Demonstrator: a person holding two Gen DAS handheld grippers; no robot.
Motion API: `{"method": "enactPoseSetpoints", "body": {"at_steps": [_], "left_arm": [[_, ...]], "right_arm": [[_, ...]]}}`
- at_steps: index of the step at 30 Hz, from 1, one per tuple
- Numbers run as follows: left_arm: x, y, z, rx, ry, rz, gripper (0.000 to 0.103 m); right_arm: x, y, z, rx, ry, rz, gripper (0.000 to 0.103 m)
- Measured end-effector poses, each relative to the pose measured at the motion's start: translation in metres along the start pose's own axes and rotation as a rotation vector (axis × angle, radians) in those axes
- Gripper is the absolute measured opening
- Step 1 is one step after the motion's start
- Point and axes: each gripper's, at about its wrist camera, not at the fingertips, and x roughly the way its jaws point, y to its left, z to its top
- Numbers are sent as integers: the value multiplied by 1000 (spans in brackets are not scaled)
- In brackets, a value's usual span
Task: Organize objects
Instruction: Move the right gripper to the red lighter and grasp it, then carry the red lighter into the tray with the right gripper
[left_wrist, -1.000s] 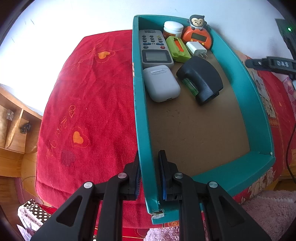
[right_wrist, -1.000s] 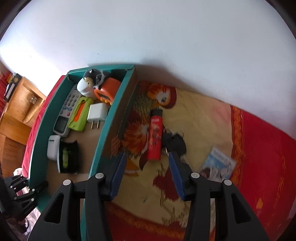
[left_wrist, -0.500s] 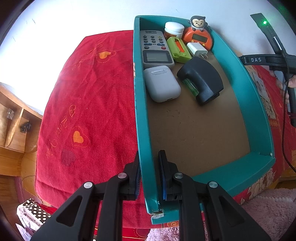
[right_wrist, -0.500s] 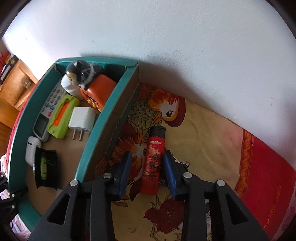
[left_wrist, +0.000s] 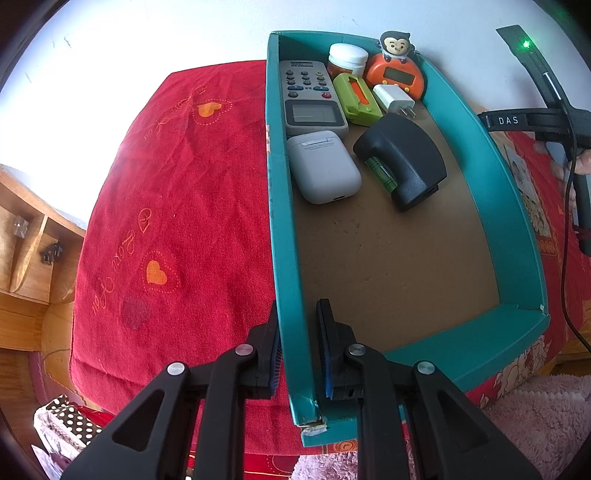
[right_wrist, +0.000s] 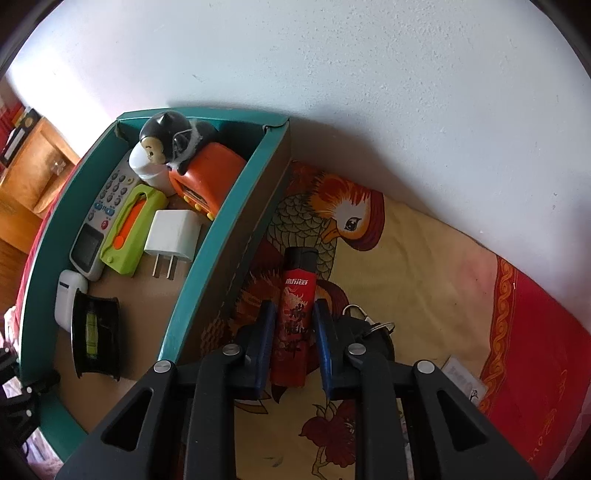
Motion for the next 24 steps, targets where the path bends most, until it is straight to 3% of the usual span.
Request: {"method": "enactPoseSetpoints", "body": {"at_steps": [9,15,24], "left_arm": [[0,0,0,1,-1,-1,15],[-1,0,0,4,-1,-3,15],[0,0,2,14,3,-4,15]], "right_arm": [[10,3,14,17,33,-21,21],[6,-13,8,143,13,35,21],[-18,-23,-11,202,-32,85,21]]}}
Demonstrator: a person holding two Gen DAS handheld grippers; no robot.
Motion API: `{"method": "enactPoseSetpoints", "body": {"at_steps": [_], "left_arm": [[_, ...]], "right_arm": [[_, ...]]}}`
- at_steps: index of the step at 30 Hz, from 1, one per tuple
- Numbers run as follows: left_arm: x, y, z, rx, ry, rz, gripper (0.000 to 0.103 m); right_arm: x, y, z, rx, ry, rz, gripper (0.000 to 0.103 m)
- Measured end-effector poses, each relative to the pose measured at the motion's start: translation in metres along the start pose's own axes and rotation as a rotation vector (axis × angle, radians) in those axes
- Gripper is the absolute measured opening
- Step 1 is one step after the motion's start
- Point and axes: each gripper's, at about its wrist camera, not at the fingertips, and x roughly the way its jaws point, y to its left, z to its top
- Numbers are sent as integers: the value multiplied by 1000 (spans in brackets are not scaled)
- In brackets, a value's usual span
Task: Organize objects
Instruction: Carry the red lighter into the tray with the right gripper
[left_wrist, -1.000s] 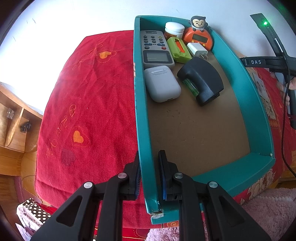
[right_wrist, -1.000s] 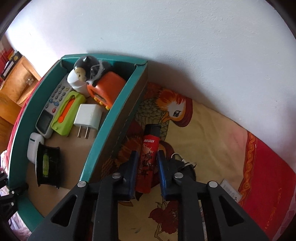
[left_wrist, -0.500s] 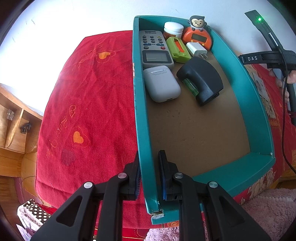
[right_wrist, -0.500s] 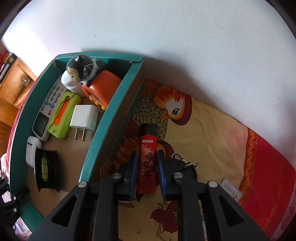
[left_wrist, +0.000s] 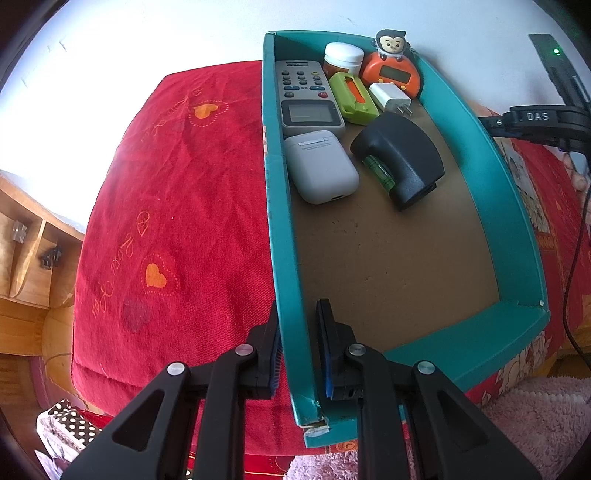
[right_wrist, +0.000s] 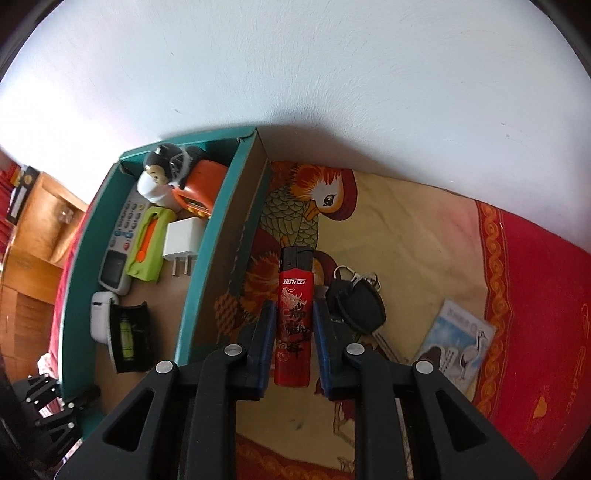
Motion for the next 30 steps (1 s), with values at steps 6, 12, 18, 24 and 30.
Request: {"method": "enactPoseSetpoints", "body": {"at_steps": [6,12,18,24,30], "left_arm": [[0,-1,0,2,1,0,15],[1,-1,1,4,1,0,15],[1,-1,0,4,-1,-3,15],[0,-1,-1,4,-3,-5,15],[0,-1,-3,4,-5,-8,15]], "right_arm": [[-20,4,-5,26,-35,35,21],[-52,40,-2,-31,-85,98,21],[-35,86,-4,-118,-22,104,21],[-3,116,-8,-219,54,-11,21],[23,124,-10,-256,108,-94,21]]}}
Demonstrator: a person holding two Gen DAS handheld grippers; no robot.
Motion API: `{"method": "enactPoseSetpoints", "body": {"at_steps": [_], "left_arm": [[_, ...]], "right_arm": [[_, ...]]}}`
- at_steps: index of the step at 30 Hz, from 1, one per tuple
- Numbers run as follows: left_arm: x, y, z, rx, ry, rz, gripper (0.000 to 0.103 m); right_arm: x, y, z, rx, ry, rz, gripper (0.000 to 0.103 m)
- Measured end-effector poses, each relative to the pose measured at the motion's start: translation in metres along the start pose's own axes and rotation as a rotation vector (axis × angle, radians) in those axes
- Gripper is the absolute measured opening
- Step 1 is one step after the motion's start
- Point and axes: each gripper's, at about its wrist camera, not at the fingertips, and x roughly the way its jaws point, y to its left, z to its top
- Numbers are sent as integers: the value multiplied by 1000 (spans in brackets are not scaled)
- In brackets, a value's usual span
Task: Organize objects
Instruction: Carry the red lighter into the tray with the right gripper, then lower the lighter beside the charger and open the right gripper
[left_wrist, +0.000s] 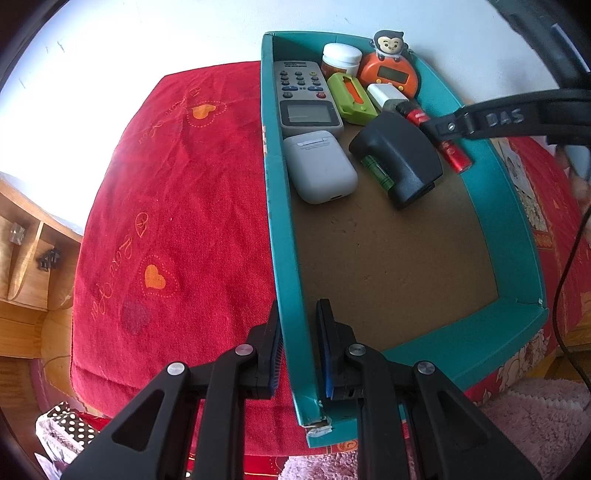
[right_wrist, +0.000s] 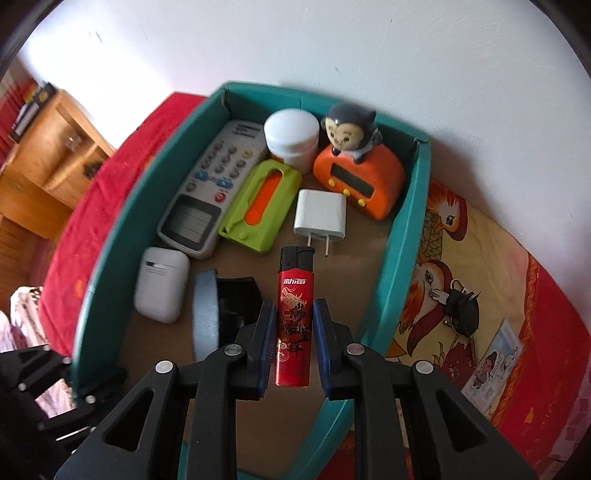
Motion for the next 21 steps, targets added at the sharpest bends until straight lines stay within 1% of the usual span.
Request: {"method": "enactPoseSetpoints", "body": {"at_steps": [4,9,13,16,21], "left_arm": [[-1,0,0,1,0,-1,15],[-1,0,-1,3,0,0,15],[-1,0,-1,1,0,0,15],[-1,0,-1,2,0,0,15],[-1,0,-1,2,0,0,15]], "right_arm": [[14,0,2,7,29,-14,21],[16,3,3,-24,24,-40,21],[18,8,2,-21,23,-38,21],[15,7,0,-7,18,-21,21],[5,-1,-2,16,-10,8,29]]}}
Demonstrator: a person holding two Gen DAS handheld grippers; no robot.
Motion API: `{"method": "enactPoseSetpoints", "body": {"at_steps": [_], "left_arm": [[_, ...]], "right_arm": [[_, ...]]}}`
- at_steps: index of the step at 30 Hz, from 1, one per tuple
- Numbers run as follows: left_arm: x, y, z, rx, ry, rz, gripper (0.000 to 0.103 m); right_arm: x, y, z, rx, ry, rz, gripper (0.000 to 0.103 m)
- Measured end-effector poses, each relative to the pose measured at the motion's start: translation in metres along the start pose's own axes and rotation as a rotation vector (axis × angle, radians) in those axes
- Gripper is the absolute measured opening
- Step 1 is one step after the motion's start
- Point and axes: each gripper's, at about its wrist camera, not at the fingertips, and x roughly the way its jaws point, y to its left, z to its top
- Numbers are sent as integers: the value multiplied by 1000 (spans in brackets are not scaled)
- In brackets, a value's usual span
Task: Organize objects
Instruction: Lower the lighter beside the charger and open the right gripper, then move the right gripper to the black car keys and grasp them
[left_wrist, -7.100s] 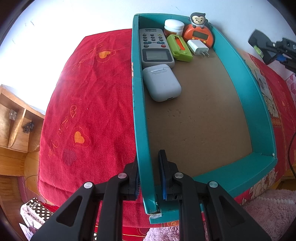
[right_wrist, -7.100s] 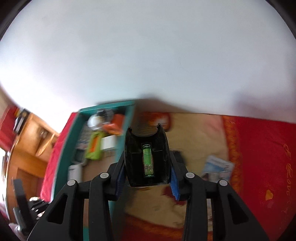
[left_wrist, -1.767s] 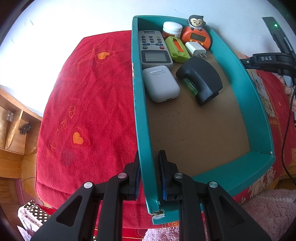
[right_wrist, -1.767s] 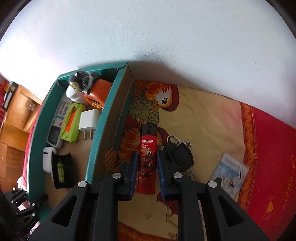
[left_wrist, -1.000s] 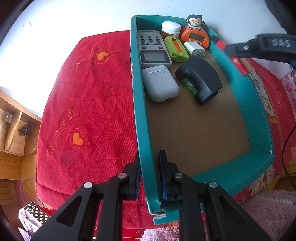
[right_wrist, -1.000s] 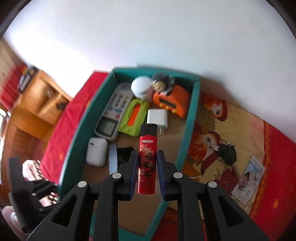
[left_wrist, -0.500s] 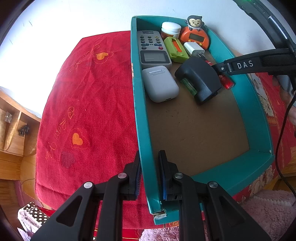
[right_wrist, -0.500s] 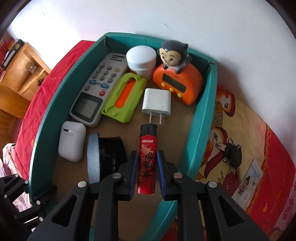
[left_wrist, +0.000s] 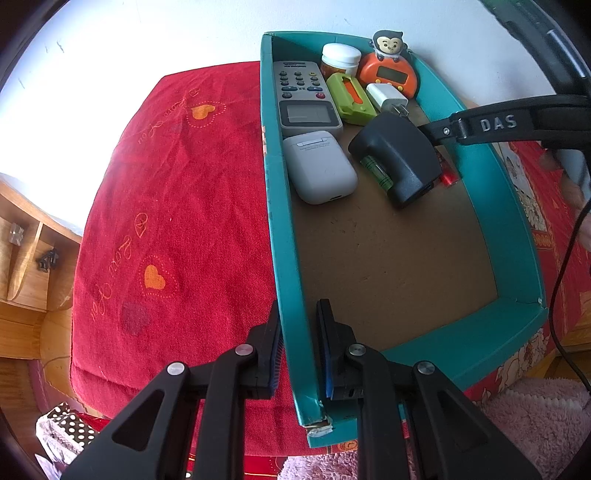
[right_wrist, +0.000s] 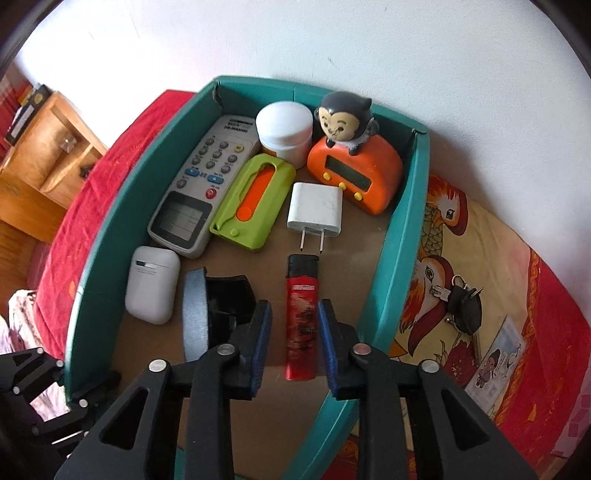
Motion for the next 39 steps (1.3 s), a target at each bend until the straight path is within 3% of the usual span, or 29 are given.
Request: {"method": "enactPoseSetpoints", "body": {"at_steps": [17,26,33,39], "left_arm": [[0,-2,0,3,1,1,15],[0,0,5,44,17,-20,15],[1,1,12,63,30,-23,15],[3,-1,15,55,35,-13,15]], "right_arm": [[-54,-12,-22,100,-112,85,42],[-81,-61,-63,279,-183,45,48],[-61,-106,-86,414,-154,19,49],[-30,-126,-67,344,-134,-30,50]]}}
